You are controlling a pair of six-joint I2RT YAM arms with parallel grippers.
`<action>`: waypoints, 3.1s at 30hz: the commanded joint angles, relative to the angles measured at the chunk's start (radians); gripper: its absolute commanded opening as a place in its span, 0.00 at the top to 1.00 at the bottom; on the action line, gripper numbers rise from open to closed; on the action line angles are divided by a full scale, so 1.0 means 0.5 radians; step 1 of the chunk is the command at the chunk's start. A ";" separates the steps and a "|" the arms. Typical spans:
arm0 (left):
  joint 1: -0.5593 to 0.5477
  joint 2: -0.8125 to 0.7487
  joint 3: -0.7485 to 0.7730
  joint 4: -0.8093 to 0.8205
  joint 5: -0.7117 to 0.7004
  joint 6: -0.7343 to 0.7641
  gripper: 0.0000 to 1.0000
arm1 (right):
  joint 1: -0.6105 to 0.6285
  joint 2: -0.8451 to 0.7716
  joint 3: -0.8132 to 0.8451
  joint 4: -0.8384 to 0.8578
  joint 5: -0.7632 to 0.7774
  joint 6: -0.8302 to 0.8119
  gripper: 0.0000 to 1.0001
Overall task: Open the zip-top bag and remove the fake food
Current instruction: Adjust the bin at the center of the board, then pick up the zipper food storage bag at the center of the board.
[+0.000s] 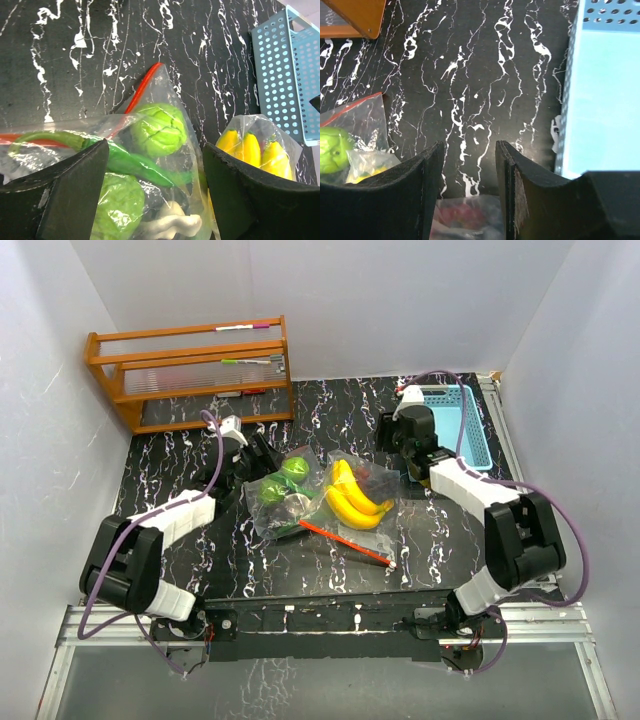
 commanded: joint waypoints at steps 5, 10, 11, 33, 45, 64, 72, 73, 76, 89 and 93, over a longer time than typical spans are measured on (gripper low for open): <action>0.009 -0.331 -0.108 -0.070 -0.194 0.044 0.11 | -0.138 0.304 0.135 -0.005 0.084 0.224 0.45; 0.010 -0.412 -0.201 -0.016 -0.236 0.045 0.14 | -0.321 0.396 0.142 -0.087 0.096 0.293 0.43; 0.011 -0.407 -0.197 -0.026 -0.232 0.047 0.14 | -0.353 0.388 0.131 -0.088 0.107 0.291 0.43; -0.242 -0.250 -0.091 -0.059 -0.271 0.013 0.11 | -0.395 0.634 0.436 0.065 0.029 0.235 0.36; -0.696 -0.599 -0.360 -0.091 -0.360 -0.312 0.07 | -0.228 0.521 0.599 0.038 0.038 0.026 0.33; -1.046 -0.208 0.031 -0.186 -0.409 -0.245 0.71 | -0.091 -0.139 0.158 -0.003 -0.099 -0.010 0.32; -1.002 0.000 0.389 -0.234 -0.514 -0.114 1.00 | 0.054 -0.272 0.109 -0.031 -0.247 -0.253 0.31; -0.980 0.032 0.443 -0.241 -0.516 -0.104 1.00 | 0.100 -0.275 0.119 -0.049 -0.208 -0.284 0.31; -0.857 0.107 0.541 -0.251 -0.453 -0.126 1.00 | 0.203 -0.311 0.124 -0.073 -0.130 -0.326 0.30; -0.471 0.214 0.771 -0.415 -0.328 -0.320 1.00 | 0.709 -0.662 -0.204 -0.053 0.179 -0.385 0.28; -0.458 0.272 0.868 -0.431 -0.310 -0.353 1.00 | 0.822 -0.680 -0.300 -0.030 0.200 -0.337 0.28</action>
